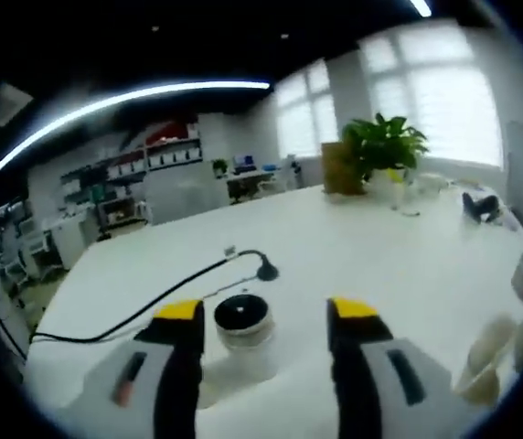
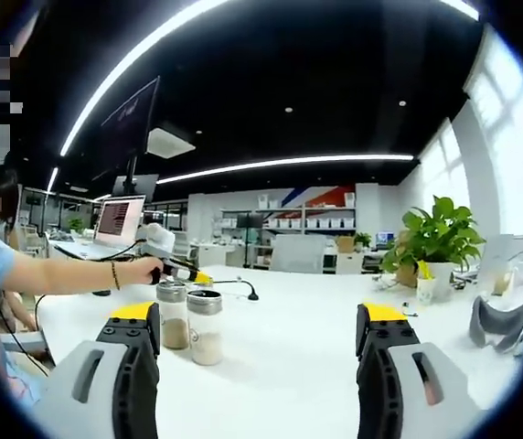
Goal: Rotate the seasoning bottle until the label or dispensing opening points toward the visible target arrow and the bottle remains upright within the marked orientation range
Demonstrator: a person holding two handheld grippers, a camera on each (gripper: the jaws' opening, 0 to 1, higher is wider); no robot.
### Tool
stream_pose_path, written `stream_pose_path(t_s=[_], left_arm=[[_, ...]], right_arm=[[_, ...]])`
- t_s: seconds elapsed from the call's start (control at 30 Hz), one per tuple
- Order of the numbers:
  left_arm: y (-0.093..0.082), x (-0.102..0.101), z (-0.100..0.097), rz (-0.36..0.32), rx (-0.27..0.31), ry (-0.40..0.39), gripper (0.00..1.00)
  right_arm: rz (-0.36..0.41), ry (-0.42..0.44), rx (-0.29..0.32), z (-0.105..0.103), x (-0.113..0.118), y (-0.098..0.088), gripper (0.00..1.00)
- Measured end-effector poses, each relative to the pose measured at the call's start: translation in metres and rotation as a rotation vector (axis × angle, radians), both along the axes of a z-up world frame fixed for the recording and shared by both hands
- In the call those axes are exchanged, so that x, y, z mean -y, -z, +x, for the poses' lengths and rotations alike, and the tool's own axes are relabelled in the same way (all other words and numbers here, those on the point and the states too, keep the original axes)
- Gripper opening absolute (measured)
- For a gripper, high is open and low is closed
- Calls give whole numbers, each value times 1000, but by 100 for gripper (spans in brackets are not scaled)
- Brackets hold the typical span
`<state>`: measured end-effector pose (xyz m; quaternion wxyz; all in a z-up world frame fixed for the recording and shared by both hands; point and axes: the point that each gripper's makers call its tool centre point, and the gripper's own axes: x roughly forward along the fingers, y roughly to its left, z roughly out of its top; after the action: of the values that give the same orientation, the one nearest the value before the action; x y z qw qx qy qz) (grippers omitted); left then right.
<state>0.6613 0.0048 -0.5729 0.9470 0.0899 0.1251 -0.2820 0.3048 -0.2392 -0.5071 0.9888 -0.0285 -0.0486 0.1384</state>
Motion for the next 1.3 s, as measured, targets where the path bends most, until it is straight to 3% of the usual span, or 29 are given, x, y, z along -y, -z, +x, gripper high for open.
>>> stream_pose_path(t_s=[0.1,0.17,0.37,0.43,0.47,0.6,0.73,0.83,0.97,1.03,1.17,1.3], left_arm=[[10,-4,6,-1,-52,-55,57],[9,2,4,-62,-72,-42,57],[25,-2,9,-23,-90,-91,56],[28,1,9,-92,-133,-97,53],[26,1,11,-122,-128,-109,53],[29,-2,16,-58,-108,-142,50],[34,2,22,-65,-109,-174,50],[39,2,23,-21,-100,-184,51],[50,-3,26,-14,-114,-215,45],[47,-8,34,24,-41,-214,38],[43,1,28,5,3,-203,37],[41,0,29,-25,-8,-212,37]], right_arm=[[-8,-10,8,-2,-3,-2,92],[-1,-15,12,-2,-3,-2,90],[-2,-2,4,-2,1,0,90],[2,-6,4,-3,1,0,90],[2,-7,5,-3,0,0,90],[-11,-19,-4,-3,-1,2,88],[17,-26,-21,-2,-1,5,87],[21,-25,-30,-3,1,6,87],[26,-14,-21,-3,4,4,86],[17,-11,-32,-4,6,6,86],[4,23,-42,-3,13,8,86],[39,9,-57,-2,12,12,85]])
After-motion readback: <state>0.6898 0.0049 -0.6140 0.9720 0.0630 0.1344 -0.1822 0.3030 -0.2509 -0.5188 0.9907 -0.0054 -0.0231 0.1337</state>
